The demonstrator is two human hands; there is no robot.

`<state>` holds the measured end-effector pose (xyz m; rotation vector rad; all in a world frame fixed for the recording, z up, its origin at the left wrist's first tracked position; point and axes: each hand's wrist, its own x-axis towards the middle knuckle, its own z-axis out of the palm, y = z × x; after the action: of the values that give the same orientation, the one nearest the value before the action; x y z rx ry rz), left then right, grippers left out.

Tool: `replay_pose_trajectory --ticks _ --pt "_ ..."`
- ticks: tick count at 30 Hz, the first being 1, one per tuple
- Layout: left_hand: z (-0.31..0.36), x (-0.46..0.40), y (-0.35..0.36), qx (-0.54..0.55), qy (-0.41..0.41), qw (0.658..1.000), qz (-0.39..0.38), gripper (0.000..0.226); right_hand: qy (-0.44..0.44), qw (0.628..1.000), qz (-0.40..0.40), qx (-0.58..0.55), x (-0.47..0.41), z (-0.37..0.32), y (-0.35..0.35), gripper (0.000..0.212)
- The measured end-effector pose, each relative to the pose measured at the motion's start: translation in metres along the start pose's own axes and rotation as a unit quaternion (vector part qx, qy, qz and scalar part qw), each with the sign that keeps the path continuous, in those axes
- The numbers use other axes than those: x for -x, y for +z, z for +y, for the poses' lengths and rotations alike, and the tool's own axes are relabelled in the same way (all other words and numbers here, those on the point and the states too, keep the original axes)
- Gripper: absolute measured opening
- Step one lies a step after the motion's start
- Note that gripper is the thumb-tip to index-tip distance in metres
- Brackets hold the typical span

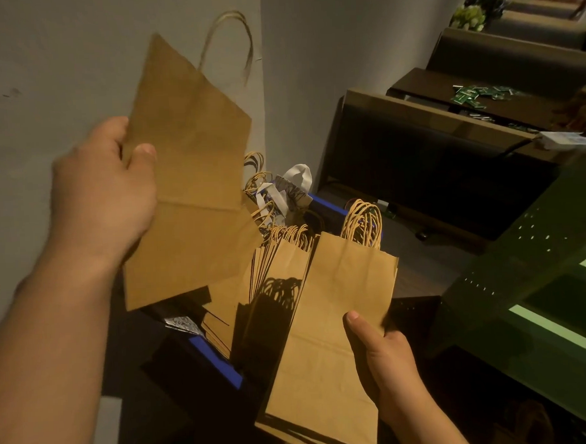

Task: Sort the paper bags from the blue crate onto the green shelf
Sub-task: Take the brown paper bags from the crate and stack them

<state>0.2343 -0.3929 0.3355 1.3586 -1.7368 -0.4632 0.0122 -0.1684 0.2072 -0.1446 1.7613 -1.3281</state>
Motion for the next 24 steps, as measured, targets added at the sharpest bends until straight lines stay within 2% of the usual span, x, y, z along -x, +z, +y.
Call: replay_pose_trajectory --ticks 4,7,9,13,15,17,18,21,24 --pt "-0.024 0.008 0.042 0.052 -0.085 0.991 -0.085 0.018 0.018 1.000 -0.013 -0.006 0.002 -0.004 0.004 0.026" --pt "-0.050 0.018 0.079 0.133 -0.174 0.961 -0.170 0.013 0.022 1.000 -0.015 -0.008 0.002 -0.004 0.006 0.024" --pt "-0.059 0.029 0.097 0.136 -0.206 0.946 -0.212 0.013 0.025 1.000 -0.012 -0.004 0.000 -0.003 0.005 0.028" --pt "-0.076 0.043 0.121 0.037 -0.201 0.938 -0.279 0.028 0.035 0.999 0.001 0.005 -0.003 0.000 0.004 0.042" --pt "-0.085 0.044 0.128 -0.099 -0.148 0.940 -0.292 0.035 0.038 0.999 0.006 0.005 -0.004 0.001 0.003 0.044" --pt "-0.091 0.044 0.132 -0.254 -0.096 0.918 -0.289 0.039 0.039 0.999 0.006 0.004 -0.004 0.001 0.003 0.041" --pt "-0.093 0.044 0.132 -0.290 -0.093 0.907 -0.290 0.039 0.041 0.999 0.007 0.004 -0.004 0.001 0.003 0.040" --pt "-0.096 0.041 0.136 -0.298 -0.127 0.893 -0.313 0.044 0.044 0.999 0.004 0.002 -0.004 -0.001 0.003 0.037" --pt "-0.098 0.042 0.138 -0.289 -0.134 0.897 -0.308 0.063 0.047 0.999 0.002 0.000 -0.004 -0.002 0.005 0.037"
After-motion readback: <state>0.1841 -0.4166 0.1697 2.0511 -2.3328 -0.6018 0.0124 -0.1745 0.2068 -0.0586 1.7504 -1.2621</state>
